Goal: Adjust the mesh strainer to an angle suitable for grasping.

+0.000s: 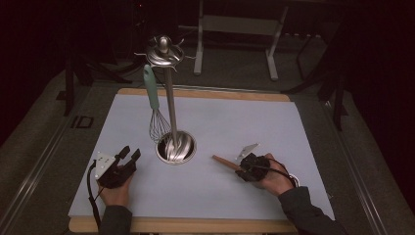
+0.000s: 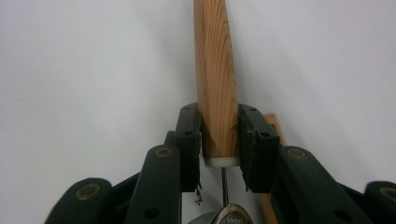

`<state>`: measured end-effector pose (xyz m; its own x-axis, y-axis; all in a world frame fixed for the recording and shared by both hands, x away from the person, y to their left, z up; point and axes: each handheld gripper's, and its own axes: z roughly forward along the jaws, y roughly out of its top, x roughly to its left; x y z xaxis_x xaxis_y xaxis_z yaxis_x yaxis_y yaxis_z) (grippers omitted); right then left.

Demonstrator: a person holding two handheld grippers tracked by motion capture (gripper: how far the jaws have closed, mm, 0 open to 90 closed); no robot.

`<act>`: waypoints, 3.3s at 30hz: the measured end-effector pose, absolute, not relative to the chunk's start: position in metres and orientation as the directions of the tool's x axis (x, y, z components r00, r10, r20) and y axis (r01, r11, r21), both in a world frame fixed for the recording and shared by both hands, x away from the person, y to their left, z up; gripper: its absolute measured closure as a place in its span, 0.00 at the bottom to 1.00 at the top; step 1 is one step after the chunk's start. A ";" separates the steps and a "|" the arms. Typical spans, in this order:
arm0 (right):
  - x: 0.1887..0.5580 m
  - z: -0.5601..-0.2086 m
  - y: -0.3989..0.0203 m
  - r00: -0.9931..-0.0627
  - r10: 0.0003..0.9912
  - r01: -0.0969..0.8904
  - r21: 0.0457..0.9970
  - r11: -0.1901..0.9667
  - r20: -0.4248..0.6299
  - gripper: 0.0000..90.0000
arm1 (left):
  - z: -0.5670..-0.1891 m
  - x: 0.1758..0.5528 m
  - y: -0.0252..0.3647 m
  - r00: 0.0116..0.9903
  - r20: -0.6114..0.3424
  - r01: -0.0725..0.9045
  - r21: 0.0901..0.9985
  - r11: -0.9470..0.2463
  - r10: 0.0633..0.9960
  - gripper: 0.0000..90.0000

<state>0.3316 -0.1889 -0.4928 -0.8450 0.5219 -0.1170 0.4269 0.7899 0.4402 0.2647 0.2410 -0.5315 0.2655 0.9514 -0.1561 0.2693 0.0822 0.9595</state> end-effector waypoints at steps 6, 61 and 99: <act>0.329 -0.494 -0.187 -0.865 0.499 0.425 0.451 0.784 -0.053 0.68 | -0.532 0.265 0.240 0.266 -0.156 0.269 0.959 0.082 0.951 0.61; 0.341 -0.505 -0.177 -0.812 0.511 0.583 0.352 0.732 0.281 0.78 | -0.532 0.265 0.239 0.269 -0.143 0.269 0.961 0.068 0.952 0.60; 0.353 -0.450 -0.184 -0.818 0.530 0.556 0.544 0.628 0.224 0.79 | -0.539 0.275 0.231 0.268 -0.082 0.324 0.946 -0.010 0.960 0.62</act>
<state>0.3529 -0.1836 -0.4495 -0.8180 0.5298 0.2238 0.5558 0.6283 0.5444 0.2749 0.2313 -0.5389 0.2684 0.9598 -0.0822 0.3240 -0.0096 0.9460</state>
